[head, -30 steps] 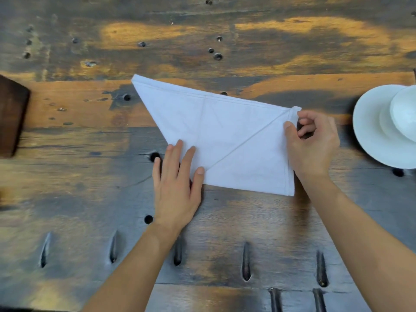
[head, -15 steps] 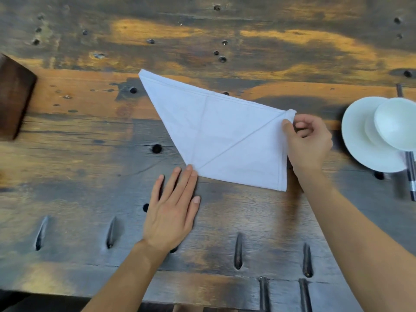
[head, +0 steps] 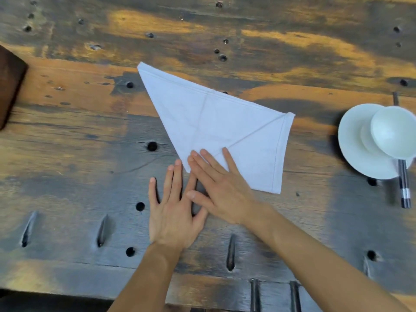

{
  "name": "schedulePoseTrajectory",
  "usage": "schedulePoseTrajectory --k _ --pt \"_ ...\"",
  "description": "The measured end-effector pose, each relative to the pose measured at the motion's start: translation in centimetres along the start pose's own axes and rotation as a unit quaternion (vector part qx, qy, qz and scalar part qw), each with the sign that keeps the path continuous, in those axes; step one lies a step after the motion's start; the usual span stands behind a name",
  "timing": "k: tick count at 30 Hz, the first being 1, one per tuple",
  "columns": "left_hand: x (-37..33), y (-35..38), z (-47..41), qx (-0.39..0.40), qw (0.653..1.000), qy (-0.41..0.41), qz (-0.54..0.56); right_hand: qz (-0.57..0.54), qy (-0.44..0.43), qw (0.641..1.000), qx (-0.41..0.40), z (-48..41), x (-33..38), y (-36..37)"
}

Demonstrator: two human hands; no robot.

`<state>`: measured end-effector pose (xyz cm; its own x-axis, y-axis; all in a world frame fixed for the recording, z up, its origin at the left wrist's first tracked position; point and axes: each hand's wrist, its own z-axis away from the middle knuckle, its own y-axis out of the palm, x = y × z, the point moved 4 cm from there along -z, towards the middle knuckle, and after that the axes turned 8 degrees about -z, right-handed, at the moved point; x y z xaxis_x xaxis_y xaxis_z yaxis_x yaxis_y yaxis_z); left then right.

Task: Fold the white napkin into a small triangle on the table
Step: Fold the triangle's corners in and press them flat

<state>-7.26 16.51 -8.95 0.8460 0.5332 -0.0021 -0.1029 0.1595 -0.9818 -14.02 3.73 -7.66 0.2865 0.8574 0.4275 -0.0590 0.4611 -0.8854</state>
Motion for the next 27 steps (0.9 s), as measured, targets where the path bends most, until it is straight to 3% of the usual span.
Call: schedulePoseTrajectory --k 7,19,27 --pt "0.1 0.4 -0.1 -0.016 1.0 -0.021 0.006 0.032 0.045 0.998 0.039 1.9 -4.4 -1.5" --pt "0.1 0.5 0.0 -0.022 0.999 -0.026 -0.004 -0.011 0.209 0.977 -0.035 4.6 -13.9 -5.9" --pt "0.0 0.3 0.0 -0.031 0.999 -0.027 -0.001 0.007 0.222 0.975 -0.029 4.1 -14.8 -6.6"
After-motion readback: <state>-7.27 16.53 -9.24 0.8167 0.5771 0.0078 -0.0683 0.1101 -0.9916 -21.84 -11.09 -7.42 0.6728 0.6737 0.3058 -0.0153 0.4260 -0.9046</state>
